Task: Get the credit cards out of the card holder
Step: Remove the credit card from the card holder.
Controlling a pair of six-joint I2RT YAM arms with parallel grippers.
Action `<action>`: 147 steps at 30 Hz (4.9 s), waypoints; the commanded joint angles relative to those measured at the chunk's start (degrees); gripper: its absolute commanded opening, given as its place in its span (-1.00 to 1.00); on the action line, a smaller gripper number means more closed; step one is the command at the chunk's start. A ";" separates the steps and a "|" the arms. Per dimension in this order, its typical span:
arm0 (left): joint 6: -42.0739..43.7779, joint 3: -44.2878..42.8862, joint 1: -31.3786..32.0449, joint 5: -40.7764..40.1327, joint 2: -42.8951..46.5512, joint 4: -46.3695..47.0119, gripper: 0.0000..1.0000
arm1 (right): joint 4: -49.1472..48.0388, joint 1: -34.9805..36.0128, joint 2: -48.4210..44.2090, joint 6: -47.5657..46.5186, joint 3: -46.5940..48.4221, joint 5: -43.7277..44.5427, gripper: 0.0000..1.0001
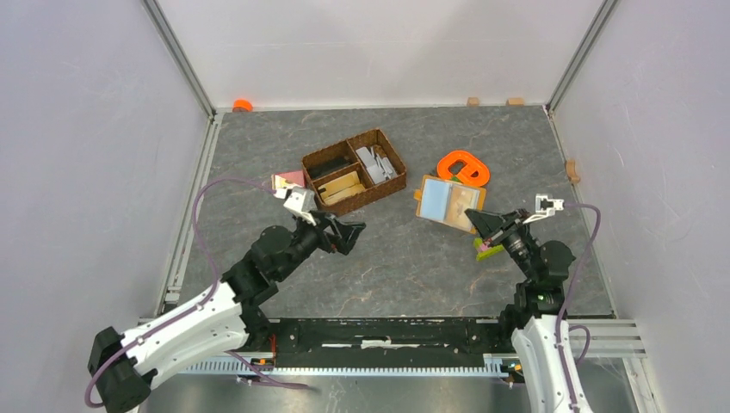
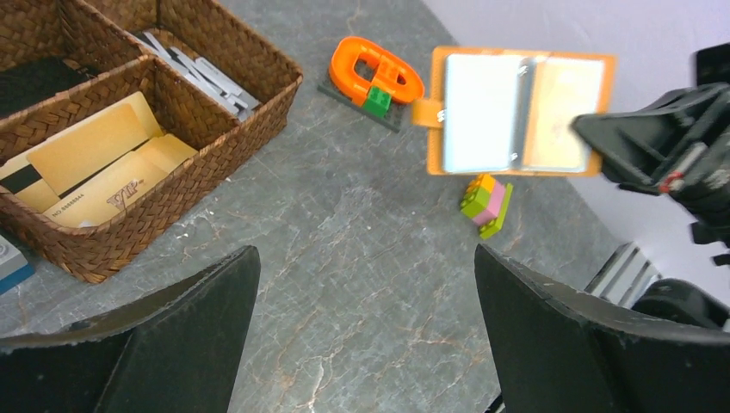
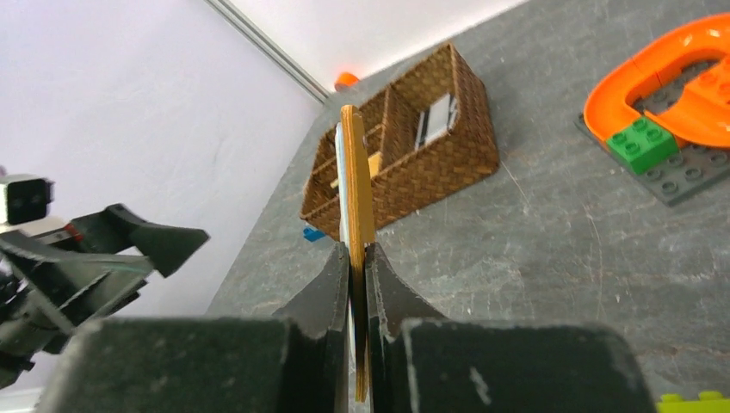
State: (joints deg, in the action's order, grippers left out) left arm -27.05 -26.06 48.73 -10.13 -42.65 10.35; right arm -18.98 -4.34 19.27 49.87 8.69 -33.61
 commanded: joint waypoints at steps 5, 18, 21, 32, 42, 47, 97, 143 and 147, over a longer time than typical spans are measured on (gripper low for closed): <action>-9.57 4.10 0.14 -4.45 10.64 1.14 1.00 | 0.84 1.88 14.78 -9.71 9.50 1.32 -1.00; -1.99 9.00 -0.03 0.94 9.82 8.15 1.00 | -32.44 17.46 28.43 -7.92 -0.66 -5.68 -1.00; 1.02 7.16 -0.20 1.97 5.26 8.81 1.00 | -40.18 17.77 33.41 -6.16 -1.82 -8.06 -1.00; 1.77 6.27 -5.53 14.35 -12.03 23.71 1.00 | -49.56 18.62 35.80 -5.77 -3.93 -12.47 -1.00; -1.61 7.64 -11.36 32.19 -22.69 40.48 1.00 | -57.82 19.21 36.07 -0.15 -5.96 -14.46 -1.00; -4.92 8.22 -11.55 39.77 -28.54 52.53 1.00 | -61.53 20.30 38.13 2.56 -6.06 -14.63 -1.00; -7.08 7.14 -11.55 33.24 -28.79 39.40 -0.95 | -10.34 36.28 32.76 -32.00 4.02 4.06 -0.67; -9.80 1.08 -11.54 40.97 -40.41 41.87 -0.96 | -11.53 41.48 36.50 -33.68 6.07 7.57 -0.12; -11.59 1.41 -11.51 44.52 -41.34 45.90 -0.96 | -11.69 41.52 38.06 -33.28 6.72 9.10 -0.27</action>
State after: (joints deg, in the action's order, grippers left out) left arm -35.27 -23.20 37.08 29.52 -83.05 49.10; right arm -28.60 37.01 56.01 16.62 12.58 -26.94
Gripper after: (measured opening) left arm 0.071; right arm 0.408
